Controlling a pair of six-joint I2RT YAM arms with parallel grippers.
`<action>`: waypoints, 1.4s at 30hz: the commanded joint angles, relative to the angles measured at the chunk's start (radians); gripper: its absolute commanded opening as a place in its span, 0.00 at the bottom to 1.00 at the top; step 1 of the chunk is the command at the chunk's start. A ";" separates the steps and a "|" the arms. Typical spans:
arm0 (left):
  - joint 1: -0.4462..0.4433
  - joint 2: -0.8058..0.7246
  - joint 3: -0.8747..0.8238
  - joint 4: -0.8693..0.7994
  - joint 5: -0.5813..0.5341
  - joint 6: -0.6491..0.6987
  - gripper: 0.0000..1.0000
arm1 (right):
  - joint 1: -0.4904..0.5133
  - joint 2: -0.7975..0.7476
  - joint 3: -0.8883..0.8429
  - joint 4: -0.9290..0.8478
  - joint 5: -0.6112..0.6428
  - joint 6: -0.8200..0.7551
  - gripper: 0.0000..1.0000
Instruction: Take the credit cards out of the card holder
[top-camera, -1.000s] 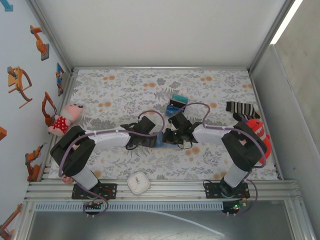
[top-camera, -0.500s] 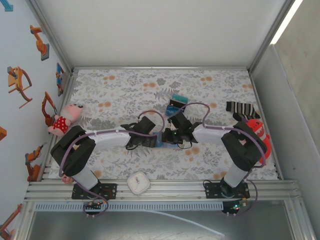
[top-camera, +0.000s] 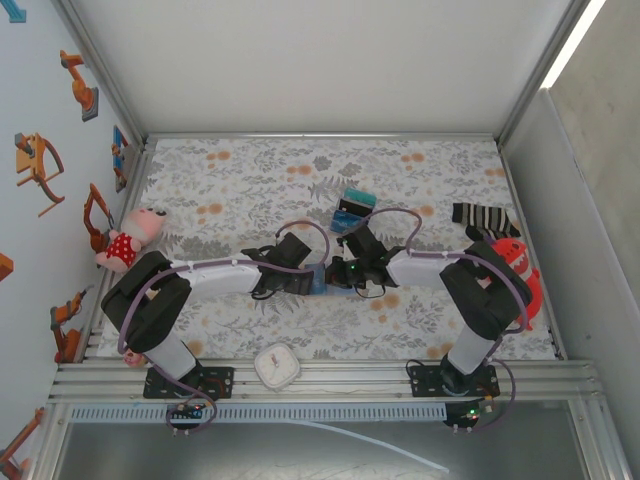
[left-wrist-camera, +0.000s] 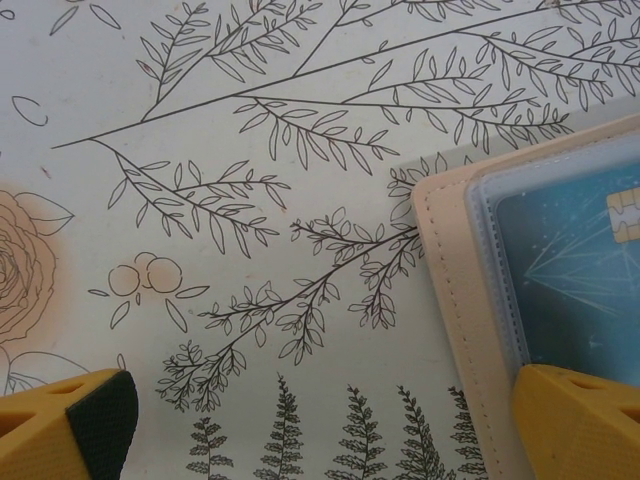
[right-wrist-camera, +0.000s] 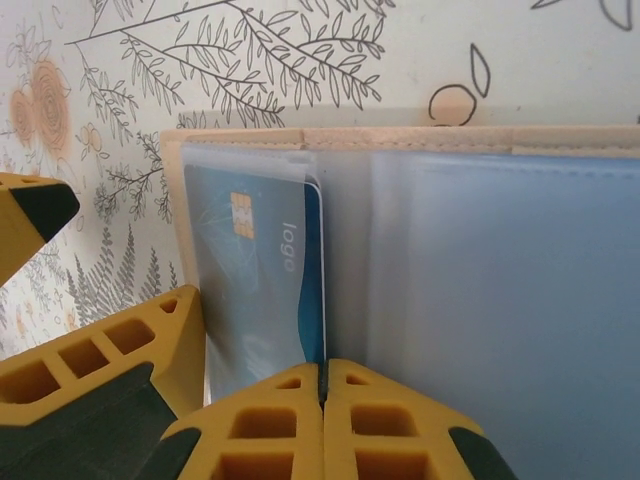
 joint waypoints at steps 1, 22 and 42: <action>-0.008 0.032 0.007 -0.043 0.006 -0.006 0.97 | -0.002 0.003 -0.026 0.060 -0.043 0.016 0.00; -0.008 0.024 0.013 -0.069 -0.015 -0.005 0.97 | -0.059 -0.102 -0.077 -0.002 0.005 -0.027 0.00; -0.038 0.001 0.117 -0.039 -0.020 0.067 0.97 | -0.063 -0.113 -0.055 -0.065 0.016 -0.050 0.00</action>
